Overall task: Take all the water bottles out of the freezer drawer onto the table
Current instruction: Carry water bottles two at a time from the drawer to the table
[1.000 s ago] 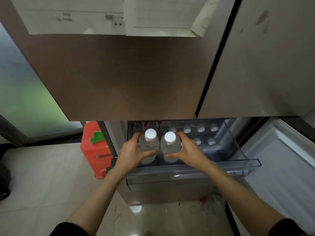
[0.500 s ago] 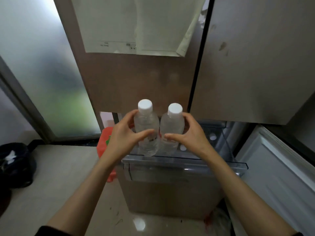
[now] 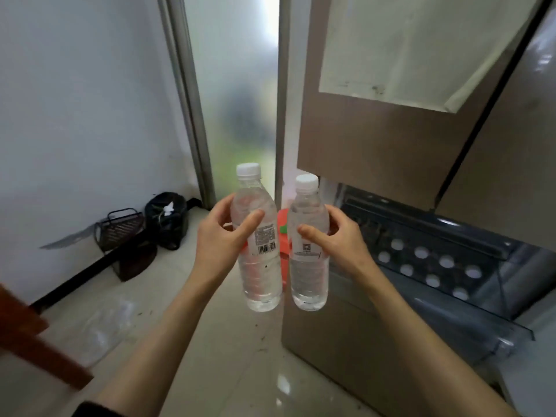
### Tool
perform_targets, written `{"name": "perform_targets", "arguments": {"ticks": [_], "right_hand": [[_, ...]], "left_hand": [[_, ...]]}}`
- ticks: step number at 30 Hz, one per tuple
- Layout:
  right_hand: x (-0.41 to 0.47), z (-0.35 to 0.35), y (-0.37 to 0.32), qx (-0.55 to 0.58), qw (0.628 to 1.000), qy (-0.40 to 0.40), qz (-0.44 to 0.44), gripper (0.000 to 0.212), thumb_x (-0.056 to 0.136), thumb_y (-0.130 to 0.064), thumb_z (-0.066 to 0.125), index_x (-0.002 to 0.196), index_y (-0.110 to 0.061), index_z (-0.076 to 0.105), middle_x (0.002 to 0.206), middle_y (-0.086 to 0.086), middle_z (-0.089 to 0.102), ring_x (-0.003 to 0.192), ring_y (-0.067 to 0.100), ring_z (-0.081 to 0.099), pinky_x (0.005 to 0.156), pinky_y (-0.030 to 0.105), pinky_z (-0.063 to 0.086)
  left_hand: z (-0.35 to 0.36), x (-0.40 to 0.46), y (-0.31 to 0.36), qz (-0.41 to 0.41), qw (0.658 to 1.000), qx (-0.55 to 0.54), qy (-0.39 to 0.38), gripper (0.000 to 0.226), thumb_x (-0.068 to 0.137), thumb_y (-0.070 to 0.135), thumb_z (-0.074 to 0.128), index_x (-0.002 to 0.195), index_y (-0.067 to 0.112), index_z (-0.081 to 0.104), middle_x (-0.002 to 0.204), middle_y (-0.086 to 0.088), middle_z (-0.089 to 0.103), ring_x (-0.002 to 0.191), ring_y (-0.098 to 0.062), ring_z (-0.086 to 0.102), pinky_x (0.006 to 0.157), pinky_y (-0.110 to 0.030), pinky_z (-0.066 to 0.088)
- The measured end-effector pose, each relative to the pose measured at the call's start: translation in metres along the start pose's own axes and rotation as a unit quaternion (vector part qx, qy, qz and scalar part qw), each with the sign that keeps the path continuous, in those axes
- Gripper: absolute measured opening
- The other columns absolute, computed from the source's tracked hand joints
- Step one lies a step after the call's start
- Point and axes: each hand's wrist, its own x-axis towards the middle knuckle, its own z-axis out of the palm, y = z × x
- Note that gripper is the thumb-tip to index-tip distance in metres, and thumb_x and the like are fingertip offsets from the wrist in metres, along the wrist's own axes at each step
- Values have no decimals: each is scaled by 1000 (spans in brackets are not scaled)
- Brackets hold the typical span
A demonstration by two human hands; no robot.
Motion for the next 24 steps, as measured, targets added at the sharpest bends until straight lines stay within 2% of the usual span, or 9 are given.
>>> {"name": "perform_targets", "arguments": {"ticks": [2,5,8,11,13,16,19,24], "right_hand": [[3,35,-12,4,999,-41,-15,49,70,-42,72,113,-27,53,101,-16,61,93,4,61,77,24,52],[8,98,-33,13,993,-107,-37,34,73,-34,73,101,-37,54,96,-18,62,90,1,62,75,20,51],[9,169,-56,24,985,-160,-58,36,73,-31,75,102,-37,54,98,-17,63,92,1,62,79,21,52],[2,250,-80,40,973,-212,-77,39,72,-29,75,105,-34,54,99,-16,63,91,-1,60,73,16,49],[-6,306,-97,42,965,-245,-87,44,71,-31,75,110,-31,54,102,-13,63,93,1,60,75,17,48],[-18,387,-122,49,951,-288,-96,47,70,-33,75,112,-30,53,103,-12,63,93,5,61,78,23,51],[-25,459,-144,65,940,-320,-104,49,70,-33,76,114,-26,55,104,-8,65,94,10,62,79,30,53],[-25,555,-168,42,915,-380,-128,53,70,-34,76,116,-23,54,106,-7,63,96,12,62,84,30,52]], "left_hand": [[-39,-9,-5,-8,999,19,45,47,76,34,68,120,20,58,108,4,66,94,-7,65,73,-20,54],[-103,-23,-11,-16,993,40,110,39,77,32,68,114,24,59,102,11,67,88,1,65,66,-12,51],[-172,-42,-14,-20,984,69,161,45,74,39,68,116,27,56,103,16,65,89,7,63,68,-9,50],[-251,-63,-20,-30,971,100,217,43,77,33,69,117,22,57,103,16,64,90,10,61,68,-4,46],[-306,-78,-26,-44,960,117,252,48,75,39,70,118,23,57,106,14,64,95,5,61,75,-9,49],[-384,-99,-37,-72,943,150,290,61,66,51,71,119,25,56,110,12,64,100,-1,60,85,-26,51],[-453,-113,-46,-89,926,175,323,56,72,43,71,121,24,54,111,13,62,103,-3,59,87,-26,50],[-541,-122,-63,-117,900,194,371,68,73,41,70,132,17,47,125,4,59,110,-11,57,89,-26,47]]}}
